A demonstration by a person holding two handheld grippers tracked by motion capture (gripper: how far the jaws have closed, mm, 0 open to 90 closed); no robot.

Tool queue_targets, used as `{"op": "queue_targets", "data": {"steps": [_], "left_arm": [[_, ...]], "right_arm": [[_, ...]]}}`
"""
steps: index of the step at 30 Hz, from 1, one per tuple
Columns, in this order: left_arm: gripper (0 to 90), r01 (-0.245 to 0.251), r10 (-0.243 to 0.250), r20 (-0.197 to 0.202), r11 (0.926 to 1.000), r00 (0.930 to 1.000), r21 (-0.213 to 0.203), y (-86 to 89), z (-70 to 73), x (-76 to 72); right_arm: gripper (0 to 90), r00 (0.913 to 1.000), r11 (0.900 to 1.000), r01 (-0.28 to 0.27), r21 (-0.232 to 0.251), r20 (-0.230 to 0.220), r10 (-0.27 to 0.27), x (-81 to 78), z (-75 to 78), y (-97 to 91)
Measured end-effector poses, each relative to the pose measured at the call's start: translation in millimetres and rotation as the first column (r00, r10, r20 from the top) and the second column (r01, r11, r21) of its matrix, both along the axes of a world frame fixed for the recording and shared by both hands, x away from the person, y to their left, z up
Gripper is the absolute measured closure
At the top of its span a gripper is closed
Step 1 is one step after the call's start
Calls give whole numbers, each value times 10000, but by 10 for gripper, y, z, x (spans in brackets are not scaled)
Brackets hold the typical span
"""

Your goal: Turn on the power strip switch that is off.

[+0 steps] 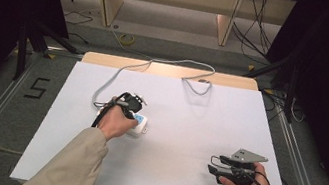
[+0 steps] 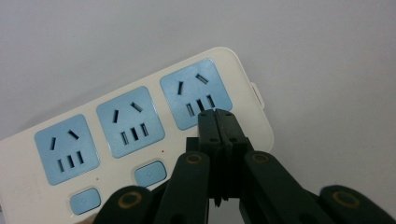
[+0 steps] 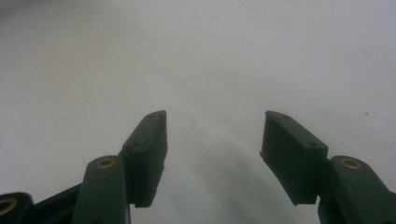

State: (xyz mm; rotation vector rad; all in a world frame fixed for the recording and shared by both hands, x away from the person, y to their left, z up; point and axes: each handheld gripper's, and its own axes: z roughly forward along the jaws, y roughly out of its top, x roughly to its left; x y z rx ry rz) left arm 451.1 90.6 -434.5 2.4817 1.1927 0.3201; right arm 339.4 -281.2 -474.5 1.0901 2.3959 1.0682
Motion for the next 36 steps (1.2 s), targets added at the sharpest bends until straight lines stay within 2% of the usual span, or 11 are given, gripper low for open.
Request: {"op": "queue_targets", "data": {"steps": [5, 6, 13, 36], "left_arm": [[897, 87, -84, -133, 9998, 9999, 202, -15, 14, 13], [897, 218, -212, -165, 9991, 9996, 377, -17, 24, 20], [897, 299, -278, -386, 9981, 9989, 531, -53, 30, 46], [898, 222, -153, -876, 9967, 9960, 777, -100, 41, 76]], "right_arm": [[413, 10000, 10000, -18, -3, 5, 18, 1, 0, 2], [413, 10000, 10000, -24, -7, 8, 24, 1, 0, 2], [411, 10000, 10000, -12, -21, -11, 12, 0, -2, 0], [409, 10000, 10000, -37, -20, -71, 37, 2, -10, -2]]}}
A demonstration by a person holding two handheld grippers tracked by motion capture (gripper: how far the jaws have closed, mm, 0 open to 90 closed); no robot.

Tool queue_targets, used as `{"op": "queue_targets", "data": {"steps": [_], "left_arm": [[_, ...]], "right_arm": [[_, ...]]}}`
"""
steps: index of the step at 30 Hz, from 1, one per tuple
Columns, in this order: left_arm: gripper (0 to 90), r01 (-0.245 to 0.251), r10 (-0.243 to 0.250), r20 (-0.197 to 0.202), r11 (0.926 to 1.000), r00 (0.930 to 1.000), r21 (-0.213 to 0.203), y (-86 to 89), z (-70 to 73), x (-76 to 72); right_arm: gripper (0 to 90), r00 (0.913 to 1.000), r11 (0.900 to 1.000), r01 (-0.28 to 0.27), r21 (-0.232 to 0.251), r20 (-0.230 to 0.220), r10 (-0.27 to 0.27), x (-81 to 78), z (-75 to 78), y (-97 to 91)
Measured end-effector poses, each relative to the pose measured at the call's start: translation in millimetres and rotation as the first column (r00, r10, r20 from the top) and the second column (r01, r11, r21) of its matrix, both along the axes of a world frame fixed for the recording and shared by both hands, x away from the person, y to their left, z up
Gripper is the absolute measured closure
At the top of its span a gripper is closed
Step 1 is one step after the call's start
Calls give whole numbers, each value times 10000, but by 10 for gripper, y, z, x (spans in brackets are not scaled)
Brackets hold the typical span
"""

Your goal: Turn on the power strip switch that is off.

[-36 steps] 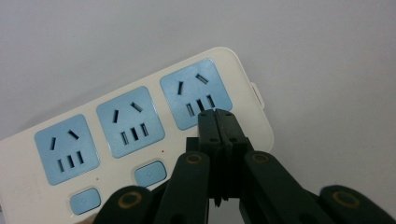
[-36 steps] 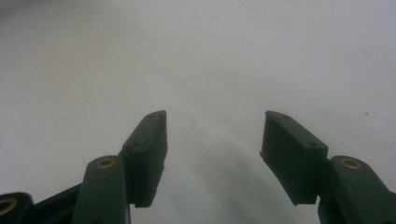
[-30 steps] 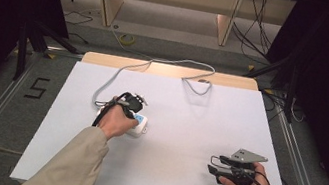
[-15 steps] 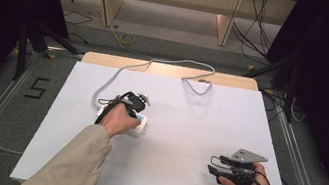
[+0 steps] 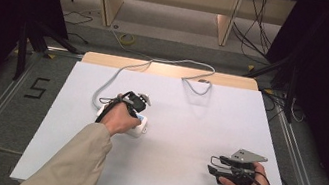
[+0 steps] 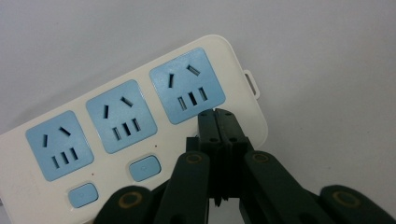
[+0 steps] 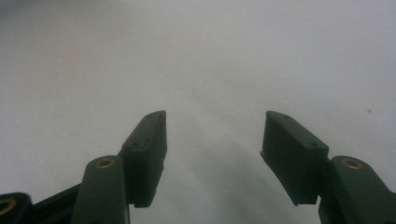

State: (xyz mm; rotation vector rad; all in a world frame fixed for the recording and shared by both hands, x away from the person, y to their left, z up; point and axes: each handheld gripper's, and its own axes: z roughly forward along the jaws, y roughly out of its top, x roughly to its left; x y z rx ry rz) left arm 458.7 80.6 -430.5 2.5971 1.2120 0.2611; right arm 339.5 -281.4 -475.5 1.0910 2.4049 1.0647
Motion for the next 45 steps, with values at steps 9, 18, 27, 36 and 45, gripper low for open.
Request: {"op": "queue_targets", "data": {"steps": [9, 18, 27, 36, 45], "left_arm": [[898, -14, 7, 152, 9992, 9999, 406, 49, -11, 9], [898, 61, -62, 42, 9998, 10000, 167, -45, 9, 13], [898, -33, 36, -164, 9998, 9999, 172, -45, 8, 19], [898, -75, 77, -180, 9999, 9998, 115, -28, 1, 41], [899, -98, 101, -192, 9998, 9998, 168, -42, -13, 40]], "right_arm": [[408, 10000, 10000, -26, -23, -32, 26, 1, -2, 3], [408, 10000, 10000, -9, -14, -22, 9, 4, -5, -2], [408, 10000, 10000, -22, -10, -16, 22, 5, -5, -3], [408, 10000, 10000, -89, -42, -45, 89, 2, -10, 3], [408, 10000, 9999, -92, -42, -36, 92, 0, -11, 5]]}}
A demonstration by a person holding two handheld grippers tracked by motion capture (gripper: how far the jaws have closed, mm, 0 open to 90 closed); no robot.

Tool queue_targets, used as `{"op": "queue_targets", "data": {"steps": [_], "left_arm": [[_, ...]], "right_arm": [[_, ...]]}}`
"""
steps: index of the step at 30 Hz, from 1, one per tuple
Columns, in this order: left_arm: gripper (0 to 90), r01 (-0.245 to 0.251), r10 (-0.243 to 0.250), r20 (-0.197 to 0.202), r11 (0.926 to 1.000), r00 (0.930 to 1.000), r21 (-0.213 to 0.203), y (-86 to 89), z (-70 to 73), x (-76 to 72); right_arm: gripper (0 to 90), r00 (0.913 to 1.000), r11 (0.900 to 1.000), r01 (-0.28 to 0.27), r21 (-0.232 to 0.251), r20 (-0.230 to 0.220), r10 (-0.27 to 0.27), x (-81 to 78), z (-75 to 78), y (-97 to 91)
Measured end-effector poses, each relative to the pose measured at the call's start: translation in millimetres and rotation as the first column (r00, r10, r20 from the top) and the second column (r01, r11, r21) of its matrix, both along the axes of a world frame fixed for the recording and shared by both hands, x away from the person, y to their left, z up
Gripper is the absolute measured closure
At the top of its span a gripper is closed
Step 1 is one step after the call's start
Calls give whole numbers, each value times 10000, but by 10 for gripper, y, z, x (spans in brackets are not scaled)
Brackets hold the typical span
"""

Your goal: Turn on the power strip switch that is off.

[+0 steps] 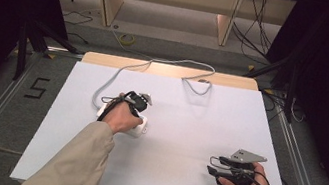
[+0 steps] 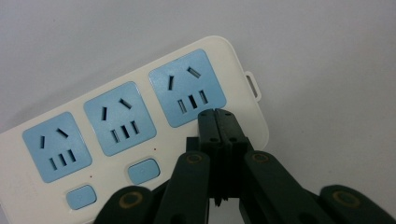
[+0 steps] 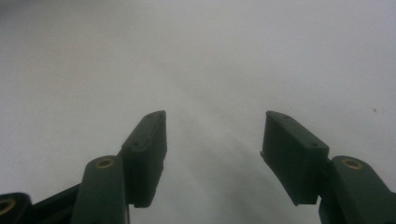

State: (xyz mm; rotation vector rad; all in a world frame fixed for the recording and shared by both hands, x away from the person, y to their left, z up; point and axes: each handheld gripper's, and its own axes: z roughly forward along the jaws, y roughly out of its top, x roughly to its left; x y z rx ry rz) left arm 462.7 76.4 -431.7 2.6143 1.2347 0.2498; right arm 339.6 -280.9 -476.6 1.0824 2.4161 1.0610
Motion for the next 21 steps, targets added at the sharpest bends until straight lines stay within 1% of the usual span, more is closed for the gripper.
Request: {"op": "queue_targets", "data": {"steps": [4, 5, 17, 21], "left_arm": [[899, 23, -23, 48, 10000, 10000, 90, -13, -4, -4], [899, 99, -100, 25, 9998, 9999, 180, -13, -2, -3], [899, 57, -57, 23, 9998, 10000, 207, -18, -6, -6], [899, 129, -130, 42, 9996, 9999, 270, -25, -16, -6]], "right_arm": [[408, 10000, 10000, -4, -13, -7, 4, 2, 1, 0], [408, 10000, 10000, -9, -15, -9, 9, 2, 0, 0], [408, 10000, 10000, 5, -7, -15, -5, -1, -2, 5], [408, 10000, 10000, -10, -24, -9, 10, 0, 0, 1]]}}
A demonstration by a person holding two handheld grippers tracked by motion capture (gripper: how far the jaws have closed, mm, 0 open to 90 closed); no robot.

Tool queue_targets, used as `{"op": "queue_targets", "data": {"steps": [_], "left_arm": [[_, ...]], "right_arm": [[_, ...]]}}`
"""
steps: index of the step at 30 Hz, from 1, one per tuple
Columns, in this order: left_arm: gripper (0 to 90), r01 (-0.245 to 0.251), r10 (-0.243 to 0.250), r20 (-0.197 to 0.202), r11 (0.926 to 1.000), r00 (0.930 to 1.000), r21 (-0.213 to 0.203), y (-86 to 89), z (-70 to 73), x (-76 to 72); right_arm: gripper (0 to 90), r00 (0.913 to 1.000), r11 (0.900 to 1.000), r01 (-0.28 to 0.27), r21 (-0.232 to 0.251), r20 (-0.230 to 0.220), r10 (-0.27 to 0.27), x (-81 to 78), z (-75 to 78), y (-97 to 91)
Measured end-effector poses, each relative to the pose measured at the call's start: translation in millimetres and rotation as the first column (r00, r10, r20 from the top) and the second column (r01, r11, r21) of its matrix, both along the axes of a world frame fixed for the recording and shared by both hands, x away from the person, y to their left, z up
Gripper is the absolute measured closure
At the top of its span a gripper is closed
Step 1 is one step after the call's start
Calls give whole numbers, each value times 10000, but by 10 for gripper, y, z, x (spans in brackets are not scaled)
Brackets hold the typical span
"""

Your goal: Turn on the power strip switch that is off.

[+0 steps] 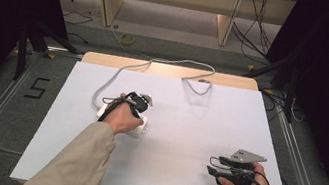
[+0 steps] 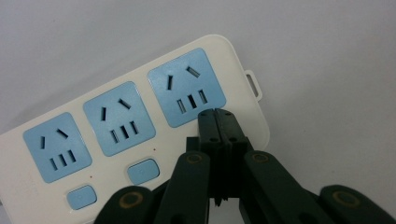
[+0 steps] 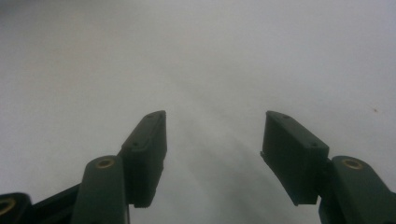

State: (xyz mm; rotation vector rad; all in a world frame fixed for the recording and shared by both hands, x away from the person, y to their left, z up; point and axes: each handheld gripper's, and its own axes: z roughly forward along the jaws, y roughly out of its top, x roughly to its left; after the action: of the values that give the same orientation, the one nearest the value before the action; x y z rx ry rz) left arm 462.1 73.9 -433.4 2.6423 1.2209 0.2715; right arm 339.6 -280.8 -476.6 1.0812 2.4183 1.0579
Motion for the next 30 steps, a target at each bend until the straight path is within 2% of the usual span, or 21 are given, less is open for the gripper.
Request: {"op": "queue_targets", "data": {"steps": [11, 12, 13, 18, 27, 30], "left_arm": [[899, 48, -49, 175, 9999, 9998, 104, -23, -4, -20], [899, 106, -108, 193, 9999, 9998, 78, -22, -3, -23], [899, 2, 2, 104, 9992, 9999, -401, -26, -16, -28], [899, 106, -101, 198, 9995, 9998, -293, -26, -14, -37], [899, 29, -20, 186, 9988, 9998, -488, -8, 0, -28], [899, 34, -25, 224, 9992, 9997, -400, 7, 1, -23]], "right_arm": [[408, 10000, 10000, 8, 5, -10, -8, -1, -2, 2], [408, 10000, 10000, -2, 5, -22, 2, -1, -3, 1], [408, 10000, 10000, -4, 10, -56, 4, -1, -5, 1], [408, 10000, 10000, -45, -30, -81, 44, 0, -11, 0], [408, 10000, 10000, -43, -27, -82, 43, -1, -13, -1], [408, 9999, 10000, -59, -23, -93, 59, 0, -14, 3]]}}
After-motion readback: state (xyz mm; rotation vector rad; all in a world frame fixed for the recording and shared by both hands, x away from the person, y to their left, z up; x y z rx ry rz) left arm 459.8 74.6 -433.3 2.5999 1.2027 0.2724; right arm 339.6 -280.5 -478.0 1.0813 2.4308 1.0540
